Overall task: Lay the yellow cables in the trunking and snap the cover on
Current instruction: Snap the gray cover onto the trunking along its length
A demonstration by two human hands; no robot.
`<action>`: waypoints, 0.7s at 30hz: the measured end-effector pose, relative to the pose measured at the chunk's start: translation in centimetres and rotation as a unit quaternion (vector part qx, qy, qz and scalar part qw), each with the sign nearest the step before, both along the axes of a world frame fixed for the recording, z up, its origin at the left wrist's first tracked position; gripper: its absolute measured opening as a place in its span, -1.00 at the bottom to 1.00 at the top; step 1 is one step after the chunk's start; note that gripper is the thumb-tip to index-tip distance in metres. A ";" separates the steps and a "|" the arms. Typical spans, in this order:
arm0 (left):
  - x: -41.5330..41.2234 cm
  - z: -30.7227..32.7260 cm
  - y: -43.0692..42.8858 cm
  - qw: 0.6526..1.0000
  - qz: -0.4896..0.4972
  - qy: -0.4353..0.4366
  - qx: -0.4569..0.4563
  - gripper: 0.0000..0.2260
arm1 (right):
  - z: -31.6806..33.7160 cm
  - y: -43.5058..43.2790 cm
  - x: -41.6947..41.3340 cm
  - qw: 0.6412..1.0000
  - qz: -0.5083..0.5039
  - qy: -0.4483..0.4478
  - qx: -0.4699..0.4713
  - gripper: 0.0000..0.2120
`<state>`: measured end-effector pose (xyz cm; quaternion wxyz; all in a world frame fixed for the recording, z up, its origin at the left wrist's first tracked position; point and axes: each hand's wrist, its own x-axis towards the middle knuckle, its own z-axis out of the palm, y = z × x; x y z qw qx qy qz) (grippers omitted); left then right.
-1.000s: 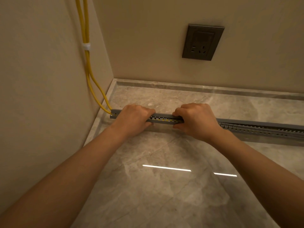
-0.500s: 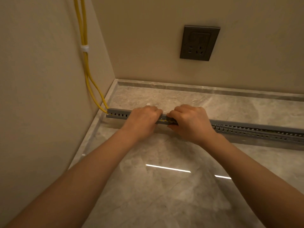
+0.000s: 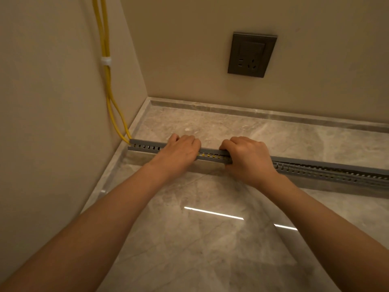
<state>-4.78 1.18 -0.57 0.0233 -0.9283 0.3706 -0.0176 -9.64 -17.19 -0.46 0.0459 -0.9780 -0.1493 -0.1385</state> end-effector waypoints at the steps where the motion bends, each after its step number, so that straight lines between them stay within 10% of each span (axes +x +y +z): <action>1: 0.0 0.0 0.1 1.000 -0.001 -0.001 0.000 -0.89 | 0.0 0.2 0.1 1.000 -0.004 0.004 -0.001 -0.85; 21: 2.4 1.3 0.8 0.994 -0.077 0.079 0.008 -0.88 | 0.1 1.2 0.2 0.999 -0.007 -0.032 -0.031 -0.82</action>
